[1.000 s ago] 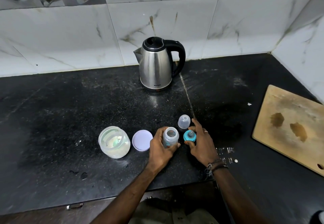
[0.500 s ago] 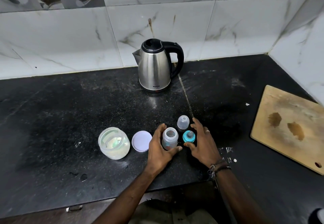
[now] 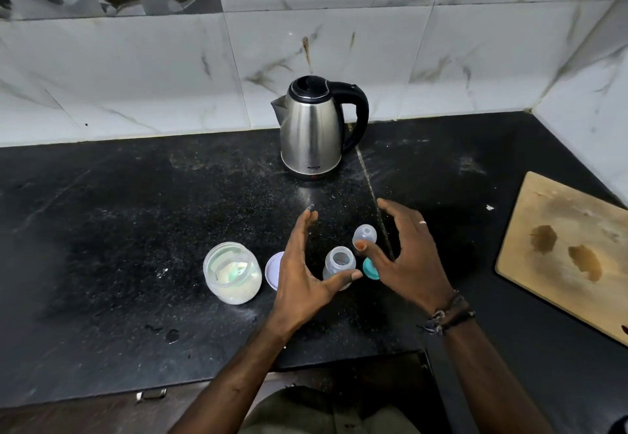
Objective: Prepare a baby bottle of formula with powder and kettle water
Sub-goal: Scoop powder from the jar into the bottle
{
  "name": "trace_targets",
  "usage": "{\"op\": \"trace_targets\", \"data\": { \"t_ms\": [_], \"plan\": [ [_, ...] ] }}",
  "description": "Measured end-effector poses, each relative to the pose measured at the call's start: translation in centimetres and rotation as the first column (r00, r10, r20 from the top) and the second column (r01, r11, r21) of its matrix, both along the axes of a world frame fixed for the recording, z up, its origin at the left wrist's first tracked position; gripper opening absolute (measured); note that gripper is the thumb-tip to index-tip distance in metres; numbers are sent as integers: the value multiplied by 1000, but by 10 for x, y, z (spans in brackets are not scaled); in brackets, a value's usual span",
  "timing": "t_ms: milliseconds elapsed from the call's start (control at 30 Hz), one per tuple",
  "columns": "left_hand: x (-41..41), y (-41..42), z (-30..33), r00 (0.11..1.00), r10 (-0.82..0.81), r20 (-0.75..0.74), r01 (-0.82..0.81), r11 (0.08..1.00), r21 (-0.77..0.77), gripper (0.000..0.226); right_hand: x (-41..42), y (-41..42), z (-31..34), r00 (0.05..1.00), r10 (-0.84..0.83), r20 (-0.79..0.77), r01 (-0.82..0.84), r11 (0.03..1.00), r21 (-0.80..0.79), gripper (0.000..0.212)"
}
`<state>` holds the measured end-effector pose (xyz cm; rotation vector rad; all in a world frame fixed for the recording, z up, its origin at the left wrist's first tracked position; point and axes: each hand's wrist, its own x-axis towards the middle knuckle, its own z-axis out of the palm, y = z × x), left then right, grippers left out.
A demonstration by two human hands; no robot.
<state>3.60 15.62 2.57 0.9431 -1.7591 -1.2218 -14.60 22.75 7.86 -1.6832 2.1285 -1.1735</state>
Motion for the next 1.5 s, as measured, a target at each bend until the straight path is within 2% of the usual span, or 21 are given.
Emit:
{"op": "trace_targets", "data": {
  "t_ms": [133, 333, 433, 500, 667, 767, 867, 1033, 1233, 1367, 1500],
  "plan": [
    [17, -7, 15, 997, 75, -10, -76, 993, -92, 115, 20, -22, 8, 998, 43, -52, -49, 992, -120, 48],
    [65, -18, 26, 971, 238, 22, -231, 959, -161, 113, 64, -58, 4, 979, 193, -71, -201, 972, -122, 30],
    [91, -22, 24, 951, 307, 44, -298, 943, -148, 117, 90, -73, 3, 957, 283, -70, -285, 958, -24, 23],
    [107, -24, 18, 938, 341, 55, -333, 936, -117, 122, 107, -82, 4, 934, 348, -84, -340, 935, 100, 24],
    [134, -26, -11, 932, 352, 92, -353, 936, -3, 134, 143, -103, 16, 848, 496, -185, -403, 832, 383, 20],
    [143, -27, -30, 944, 304, 127, -316, 945, 88, 145, 160, -114, 20, 788, 561, -254, -386, 771, 507, 20],
    [143, -26, -42, 956, 265, 127, -280, 951, 129, 146, 174, -121, 21, 748, 578, -325, -328, 749, 576, 19],
    [136, -24, -45, 948, 295, 121, -306, 948, 87, 118, 185, -130, 26, 695, 589, -413, -210, 715, 667, 33],
    [132, -19, -43, 931, 330, 156, -329, 944, -34, 98, 180, -129, 34, 661, 655, -366, -120, 574, 810, 46],
    [127, -16, -41, 925, 351, 144, -339, 935, -100, 96, 176, -121, 39, 685, 629, -369, -129, 603, 787, 40],
    [119, -12, -33, 915, 385, 123, -365, 918, -156, 95, 174, -114, 43, 684, 595, -422, -103, 652, 751, 44]
  ]
}}
